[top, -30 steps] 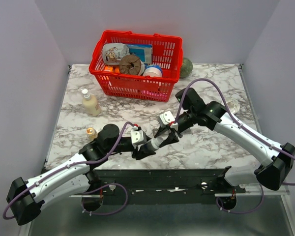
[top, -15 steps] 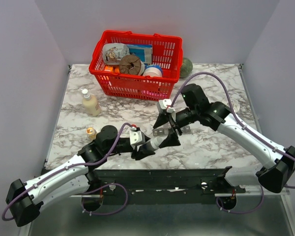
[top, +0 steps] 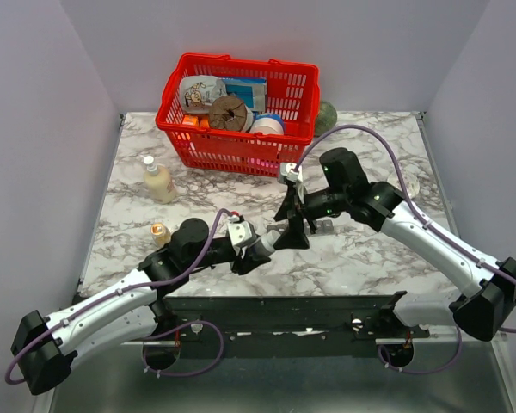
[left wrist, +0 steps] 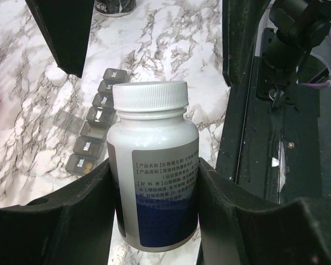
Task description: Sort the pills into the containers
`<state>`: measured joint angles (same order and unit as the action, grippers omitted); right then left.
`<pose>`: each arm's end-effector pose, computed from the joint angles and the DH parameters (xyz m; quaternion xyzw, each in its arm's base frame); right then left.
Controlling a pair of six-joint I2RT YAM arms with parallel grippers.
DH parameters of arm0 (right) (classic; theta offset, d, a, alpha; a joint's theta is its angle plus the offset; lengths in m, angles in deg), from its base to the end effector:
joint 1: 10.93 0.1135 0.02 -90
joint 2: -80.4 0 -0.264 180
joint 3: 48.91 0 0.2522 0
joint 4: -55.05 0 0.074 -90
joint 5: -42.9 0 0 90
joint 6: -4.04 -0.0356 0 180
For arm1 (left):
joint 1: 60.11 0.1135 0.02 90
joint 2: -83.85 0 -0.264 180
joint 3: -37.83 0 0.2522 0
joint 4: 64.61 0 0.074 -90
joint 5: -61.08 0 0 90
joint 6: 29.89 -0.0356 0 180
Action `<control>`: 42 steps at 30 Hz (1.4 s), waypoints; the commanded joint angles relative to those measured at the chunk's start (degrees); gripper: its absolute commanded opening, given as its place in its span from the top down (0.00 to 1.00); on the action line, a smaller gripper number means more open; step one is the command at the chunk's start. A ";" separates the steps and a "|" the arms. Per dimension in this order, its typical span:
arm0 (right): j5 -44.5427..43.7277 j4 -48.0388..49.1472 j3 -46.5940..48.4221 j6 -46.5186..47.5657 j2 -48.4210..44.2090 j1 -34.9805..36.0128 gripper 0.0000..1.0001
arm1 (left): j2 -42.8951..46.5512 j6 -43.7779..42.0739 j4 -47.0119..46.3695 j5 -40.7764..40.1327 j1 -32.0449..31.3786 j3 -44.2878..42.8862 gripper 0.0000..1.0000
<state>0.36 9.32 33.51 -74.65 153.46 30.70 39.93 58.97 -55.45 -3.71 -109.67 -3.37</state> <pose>0.1850 0.1996 0.3489 -0.5267 0.6504 0.4547 0.3047 0.1089 -0.1512 0.2628 0.4487 0.6259 -0.4067 0.4914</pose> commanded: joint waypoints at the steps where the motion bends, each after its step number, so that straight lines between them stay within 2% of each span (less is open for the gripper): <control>1: 0.26 2.35 -0.37 -3.31 1.82 0.12 0.08 | -0.29 0.27 -1.90 -2.18 -0.01 -1.56 1.00; 8: 0.09 2.79 -0.37 -4.37 3.76 0.12 0.11 | -0.73 0.18 -2.61 -2.27 -0.01 -1.74 1.00; 15: 1.23 1.38 0.15 -3.93 5.16 0.74 0.25 | -0.20 -0.08 -2.52 -3.15 -0.01 -1.56 1.00; 18: 2.80 0.59 0.42 -3.49 5.43 0.91 0.38 | 0.24 -0.26 -2.08 -3.59 -0.01 -1.21 1.00; 19: 3.42 0.07 1.03 -3.23 5.43 1.00 0.55 | 0.33 -0.35 -1.73 -3.76 -0.01 -1.21 1.00; 22: 6.41 -2.04 2.08 -0.77 5.69 1.00 0.78 | 0.94 -0.87 -0.50 -3.25 -0.01 -1.12 1.00; 25: 10.36 -8.51 4.98 8.87 6.39 1.87 0.85 | 1.56 -3.76 1.95 -0.79 -0.01 -1.12 1.00; 26: 11.76 -11.07 7.08 13.25 6.57 2.23 0.86 | 1.91 -4.64 2.57 2.18 -0.01 -0.95 1.00; 27: 13.08 -13.36 7.79 23.91 6.49 2.84 0.87 | 2.26 -6.57 3.10 3.60 -0.01 -0.95 1.00; 29: 14.32 -18.30 7.89 34.87 5.00 4.42 0.86 | 2.44 -8.34 5.03 8.33 -0.01 -1.30 1.00; 30: 14.24 -18.74 7.19 44.14 4.47 4.78 0.86 | 2.44 -9.39 6.43 9.93 -0.01 -1.56 1.00; 33: 10.57 -24.71 11.99 55.45 7.00 6.62 0.84 | 1.65 -11.15 10.13 14.14 0.08 -2.88 1.00; 36: 7.92 -27.00 14.21 62.13 8.32 7.68 0.83 | 0.51 -11.16 12.07 17.05 0.25 -3.50 1.00; 42: 5.36 -28.94 16.42 65.07 7.72 8.03 0.78 | 2.34 -10.11 10.06 15.22 1.04 -1.83 1.00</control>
<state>5.43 -16.84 47.43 -17.63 161.63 38.54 41.02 51.78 -48.61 6.39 -108.75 -6.59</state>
